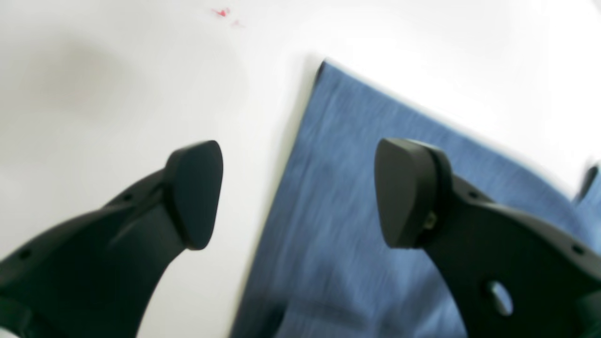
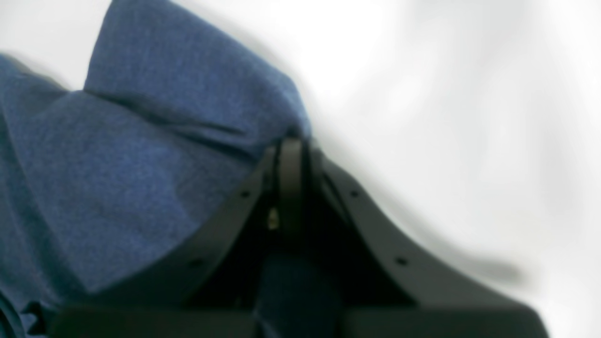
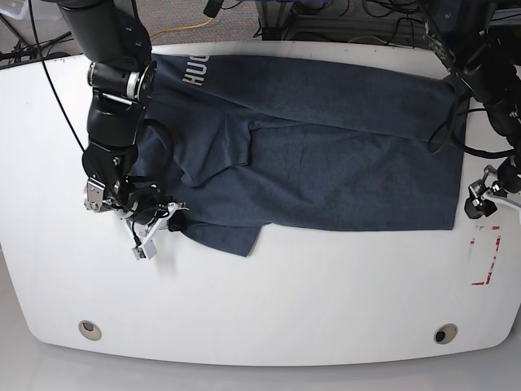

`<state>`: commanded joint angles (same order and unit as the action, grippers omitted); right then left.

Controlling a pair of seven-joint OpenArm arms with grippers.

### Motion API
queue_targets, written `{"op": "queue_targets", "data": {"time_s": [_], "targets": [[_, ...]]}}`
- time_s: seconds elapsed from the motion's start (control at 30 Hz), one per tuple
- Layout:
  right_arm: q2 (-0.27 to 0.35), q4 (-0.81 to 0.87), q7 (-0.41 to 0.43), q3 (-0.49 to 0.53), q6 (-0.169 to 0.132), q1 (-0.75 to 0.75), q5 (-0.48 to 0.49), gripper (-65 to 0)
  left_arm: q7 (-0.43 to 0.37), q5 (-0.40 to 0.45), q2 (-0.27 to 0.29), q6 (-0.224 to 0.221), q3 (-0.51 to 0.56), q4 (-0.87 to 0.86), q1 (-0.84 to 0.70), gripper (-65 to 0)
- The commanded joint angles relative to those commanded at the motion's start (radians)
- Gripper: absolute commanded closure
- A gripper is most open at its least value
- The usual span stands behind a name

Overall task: Fold the T-shirt properly
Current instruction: 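Move both grippers to the shirt hem corners and grasp them, then lift the hem with both grippers and fold it toward the collar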

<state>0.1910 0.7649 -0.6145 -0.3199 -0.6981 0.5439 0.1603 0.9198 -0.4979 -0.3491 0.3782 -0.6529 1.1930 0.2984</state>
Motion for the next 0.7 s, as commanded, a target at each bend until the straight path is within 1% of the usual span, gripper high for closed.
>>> {"op": "queue_targets", "data": {"time_s": [0.03, 0.1, 0.13, 0.17, 0.23, 0.3, 0.37, 0.43, 0.53, 0.6, 0.7], "targets": [[0.000, 0.000, 0.000, 0.000, 0.000, 0.000, 0.002, 0.0, -0.021, 0.000, -0.009, 0.000, 0.029, -0.014, 0.000, -47.1], [0.000, 0.000, 0.000, 0.000, 0.000, 0.000, 0.002, 0.0, -0.104, 0.000, -0.021, 0.000, 0.130, -0.069, 0.009, -47.1], [0.000, 0.000, 0.000, 0.000, 0.000, 0.002, 0.002, 0.0, -0.141, 0.000, -0.023, 0.000, 0.164, -0.100, 0.021, -46.9], [0.000, 0.000, 0.000, 0.000, 0.000, 0.002, 0.002, 0.0, -0.172, 0.000, -0.023, 0.000, 0.183, -0.140, 0.034, -46.9], [0.000, 0.000, 0.000, 0.000, 0.000, 0.002, 0.002, 0.0, -0.209, 0.002, -0.025, -0.002, 0.189, -0.210, 0.055, -46.2], [0.000, 0.000, 0.000, 0.000, 0.000, 0.002, 0.002, 0.0, -0.226, 0.025, -0.029, -0.002, 0.189, -0.284, 0.089, -43.3], [0.000, 0.000, 0.000, 0.000, 0.000, 0.002, 0.002, 0.0, -0.235, 0.078, -0.035, 0.003, 0.190, -0.342, 0.124, -41.7], [0.003, 0.000, 0.000, -0.002, 0.000, 0.002, 0.002, 0.0, -0.245, 0.127, -0.034, 0.006, 0.190, -0.379, 0.147, -41.4], [0.005, 0.000, 0.000, -0.002, 0.000, 0.000, 0.003, 0.0, -0.281, 0.173, -0.032, 0.006, 0.190, -0.408, 0.160, -41.4], [0.006, 0.000, 0.000, -0.002, 0.000, 0.000, 0.005, 0.0, -0.292, 0.195, -0.031, 0.006, 0.190, -0.408, 0.160, -41.4], [0.006, 0.000, 0.000, -0.002, 0.000, 0.000, 0.006, 0.0, -0.293, 0.192, -0.028, 0.009, 0.192, -0.410, 0.161, -41.3]]}}
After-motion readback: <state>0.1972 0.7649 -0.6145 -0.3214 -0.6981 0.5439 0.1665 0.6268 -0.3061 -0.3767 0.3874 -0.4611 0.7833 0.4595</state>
